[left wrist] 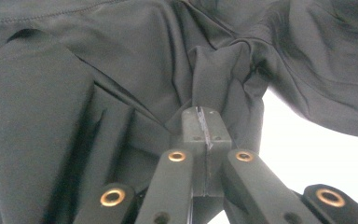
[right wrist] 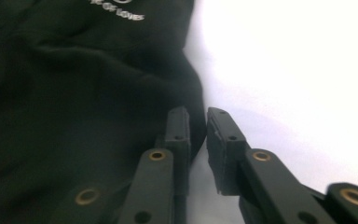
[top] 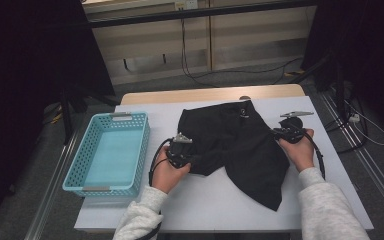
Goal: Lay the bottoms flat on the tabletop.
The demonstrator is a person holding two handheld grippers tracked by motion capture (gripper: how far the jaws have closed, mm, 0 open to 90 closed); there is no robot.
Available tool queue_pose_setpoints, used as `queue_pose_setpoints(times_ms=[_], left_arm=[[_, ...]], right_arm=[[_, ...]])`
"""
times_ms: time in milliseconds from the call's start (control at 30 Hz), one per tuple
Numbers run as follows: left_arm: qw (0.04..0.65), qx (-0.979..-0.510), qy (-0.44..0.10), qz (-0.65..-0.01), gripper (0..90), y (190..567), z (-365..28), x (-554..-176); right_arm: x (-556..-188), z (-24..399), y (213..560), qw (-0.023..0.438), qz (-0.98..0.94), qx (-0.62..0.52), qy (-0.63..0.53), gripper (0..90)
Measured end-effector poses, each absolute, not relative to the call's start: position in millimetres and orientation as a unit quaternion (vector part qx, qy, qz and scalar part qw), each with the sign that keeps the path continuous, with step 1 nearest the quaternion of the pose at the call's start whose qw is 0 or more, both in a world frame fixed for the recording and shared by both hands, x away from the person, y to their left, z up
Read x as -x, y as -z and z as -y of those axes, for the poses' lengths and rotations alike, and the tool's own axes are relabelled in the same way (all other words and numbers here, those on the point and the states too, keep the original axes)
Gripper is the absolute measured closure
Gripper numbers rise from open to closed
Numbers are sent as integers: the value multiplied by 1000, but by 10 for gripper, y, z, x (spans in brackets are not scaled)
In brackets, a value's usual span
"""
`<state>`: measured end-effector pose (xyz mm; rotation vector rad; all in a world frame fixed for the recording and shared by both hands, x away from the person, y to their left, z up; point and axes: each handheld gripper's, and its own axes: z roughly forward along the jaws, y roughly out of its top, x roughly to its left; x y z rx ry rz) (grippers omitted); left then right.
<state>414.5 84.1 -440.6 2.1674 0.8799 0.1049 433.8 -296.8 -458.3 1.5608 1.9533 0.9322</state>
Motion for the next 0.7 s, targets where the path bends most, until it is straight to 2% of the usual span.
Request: queue_pose_setpoints(times_ms=[67, 267, 300, 367, 467, 600, 700], left_arm=[[392, -850, -44, -348, 900, 4389, -849, -4150], [400, -851, -56, -336, 884, 4356, -822, -4134], [404, -850, -63, -332, 827, 4349, -819, -4135], [417, -844, -71, -330, 658, 4332, -804, -4131], [435, -840, -79, -314, 474, 4304, -763, -4116], [441, -845, -76, -291, 390, 4298, -617, -4068], [440, -852, -73, -273, 380, 4338, -468, -4049]], right_arm=[[-4239, 2944, 4558, 225, -723, -557, -342, 716], [-3873, 2958, 4500, 228, -748, -528, -331, 640], [-3808, 2969, 4496, 230, -749, -526, -330, 640], [-3689, 2994, 4490, 231, -751, -524, -330, 608], [-3528, 3030, 4491, 230, -747, -523, -339, 588], [-3425, 3023, 4521, 243, -758, -515, -317, 561], [-3415, 3031, 4566, 235, -753, -526, -319, 575]])
